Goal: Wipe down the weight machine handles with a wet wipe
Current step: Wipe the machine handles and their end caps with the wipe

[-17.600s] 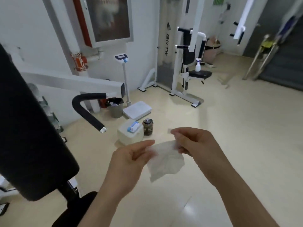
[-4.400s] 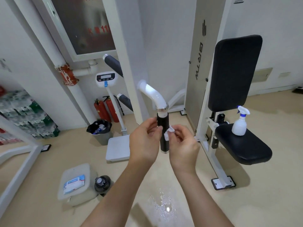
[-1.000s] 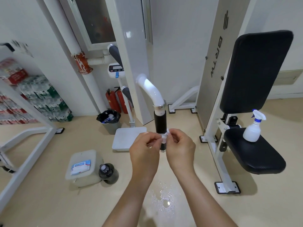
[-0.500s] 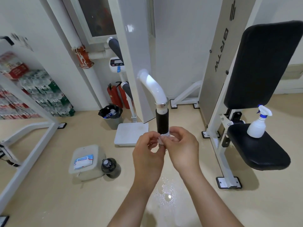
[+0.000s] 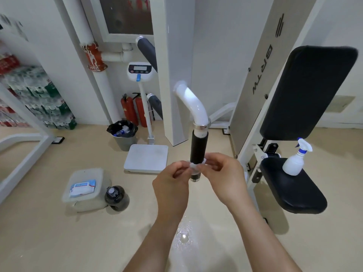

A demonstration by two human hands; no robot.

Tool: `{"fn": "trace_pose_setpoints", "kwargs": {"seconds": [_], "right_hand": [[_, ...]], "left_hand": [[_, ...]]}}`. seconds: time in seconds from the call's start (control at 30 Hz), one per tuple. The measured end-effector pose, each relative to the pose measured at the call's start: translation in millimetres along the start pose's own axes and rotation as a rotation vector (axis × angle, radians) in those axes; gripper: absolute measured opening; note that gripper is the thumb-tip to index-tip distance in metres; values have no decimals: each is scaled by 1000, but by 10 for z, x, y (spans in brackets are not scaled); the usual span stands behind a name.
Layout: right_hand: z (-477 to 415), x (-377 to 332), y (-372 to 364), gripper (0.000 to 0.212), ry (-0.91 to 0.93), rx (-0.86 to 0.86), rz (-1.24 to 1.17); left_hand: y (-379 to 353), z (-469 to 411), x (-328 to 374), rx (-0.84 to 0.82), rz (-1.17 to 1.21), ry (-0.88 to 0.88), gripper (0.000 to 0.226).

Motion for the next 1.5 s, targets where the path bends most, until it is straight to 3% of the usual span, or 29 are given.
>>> {"fn": "trace_pose_setpoints", "kwargs": {"seconds": [0.1, 0.2, 0.3, 0.4, 0.5, 0.7, 0.87, 1.0, 1.13, 1.27, 1.37, 1.5], "right_hand": [[-41, 73, 18, 20, -53, -27, -28], [-95, -24, 67, 11, -37, -79, 109], [-111, -125, 74, 17, -1, -177, 244], [-163, -181, 166, 19, 64, -122, 433], [-215, -209, 263, 25, 123, -48, 580], [-228, -185, 271, 12, 80, -79, 349], [-232, -131, 149, 8, 26, -111, 221], [-228, -100, 75, 6, 15, -141, 153], [-208, -99, -6, 13, 10, -163, 85], [-229, -88, -52, 19, 22, -182, 90], [-249, -92, -22, 19, 34, -182, 97], [-234, -116, -40, 18, 59, -212, 76]], "left_hand": [[-75, 123, 31, 16, 16, -14, 29], [-203, 249, -43, -32, -12, -23, 40], [-321, 263, -56, -75, -126, -106, 52], [-392, 117, -82, -78, -178, -111, 40], [-442, -5, -187, -90, -128, 14, 28], [-483, 1, 24, -38, -195, -97, 12], [-403, -79, -28, -74, -267, -47, 33], [-371, -49, -141, -118, -132, 55, 10], [-239, 23, -218, -63, 76, 136, 33], [-174, -79, -324, -89, 2, 158, 36], [-230, -48, -245, -119, -65, 101, 30], [-207, -19, -32, 19, -154, -69, 28]]}}
Point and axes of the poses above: each hand's wrist, its own z-axis away from the middle knuckle, its own y-axis out of the back of the hand, x = y × z, the point moved 10 cm from there along -z, towards the middle knuckle
